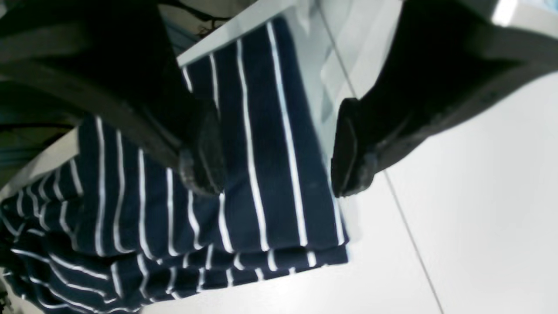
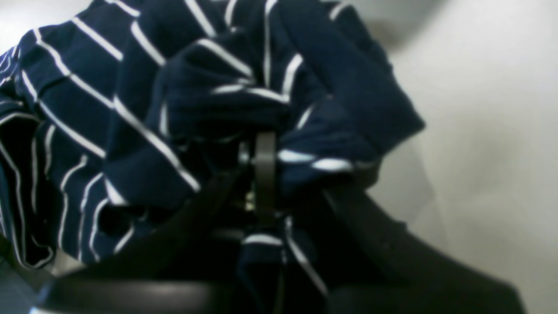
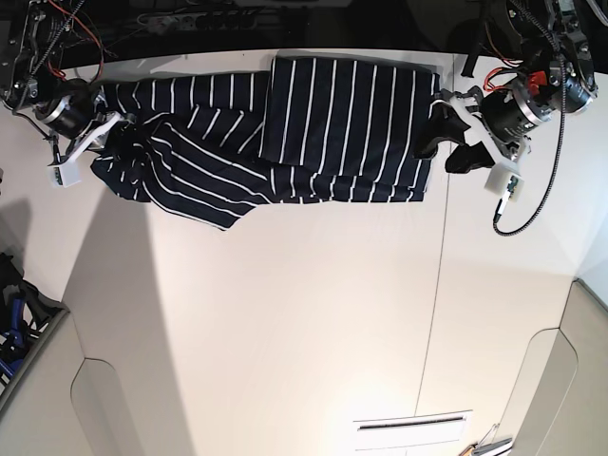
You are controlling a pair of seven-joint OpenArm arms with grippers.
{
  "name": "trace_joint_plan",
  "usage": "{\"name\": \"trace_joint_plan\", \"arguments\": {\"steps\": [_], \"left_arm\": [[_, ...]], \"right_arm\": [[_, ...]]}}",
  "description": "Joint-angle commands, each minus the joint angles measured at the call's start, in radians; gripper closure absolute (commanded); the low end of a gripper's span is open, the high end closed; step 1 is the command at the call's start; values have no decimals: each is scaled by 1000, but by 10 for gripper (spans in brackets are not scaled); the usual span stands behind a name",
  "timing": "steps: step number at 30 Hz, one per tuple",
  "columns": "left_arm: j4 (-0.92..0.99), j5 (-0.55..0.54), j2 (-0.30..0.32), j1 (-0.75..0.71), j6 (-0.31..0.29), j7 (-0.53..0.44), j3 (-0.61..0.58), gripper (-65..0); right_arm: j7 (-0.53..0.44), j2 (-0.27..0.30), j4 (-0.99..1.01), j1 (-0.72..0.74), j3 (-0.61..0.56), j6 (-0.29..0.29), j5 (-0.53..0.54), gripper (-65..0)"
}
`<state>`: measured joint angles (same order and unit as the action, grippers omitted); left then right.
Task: Fold the T-shirt properly
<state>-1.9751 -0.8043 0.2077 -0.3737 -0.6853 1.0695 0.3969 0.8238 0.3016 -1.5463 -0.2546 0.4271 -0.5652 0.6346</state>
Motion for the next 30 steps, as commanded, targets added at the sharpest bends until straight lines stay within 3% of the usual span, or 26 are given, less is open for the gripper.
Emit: {"name": "trace_joint_plan", "arguments": {"steps": [1, 6, 11, 16, 19, 24, 30], "left_arm": [[-13, -4, 7, 2, -13, -19, 4, -408], [-13, 68, 8, 2, 24, -19, 4, -408], [18, 53, 8, 2, 24, -19, 4, -408], [100, 26, 8, 2, 24, -38, 4, -408], [166, 23, 8, 2, 24, -68, 4, -408], [270, 14, 8, 2, 23, -77, 3, -408], [297, -108, 8, 2, 18, -19, -4, -408]], "right_arm": [[-14, 20, -30, 13, 32, 0, 2, 0], [1, 29, -104, 46, 145, 0, 29, 0], [119, 87, -150, 107, 203, -3, 178, 0], [131, 84, -200, 132, 213, -8, 218, 0], [131, 40, -252, 132, 213, -8, 223, 0], [131, -88, -370, 132, 196, -9, 218, 0], [127, -213, -422, 132, 37, -8, 141, 0]]}}
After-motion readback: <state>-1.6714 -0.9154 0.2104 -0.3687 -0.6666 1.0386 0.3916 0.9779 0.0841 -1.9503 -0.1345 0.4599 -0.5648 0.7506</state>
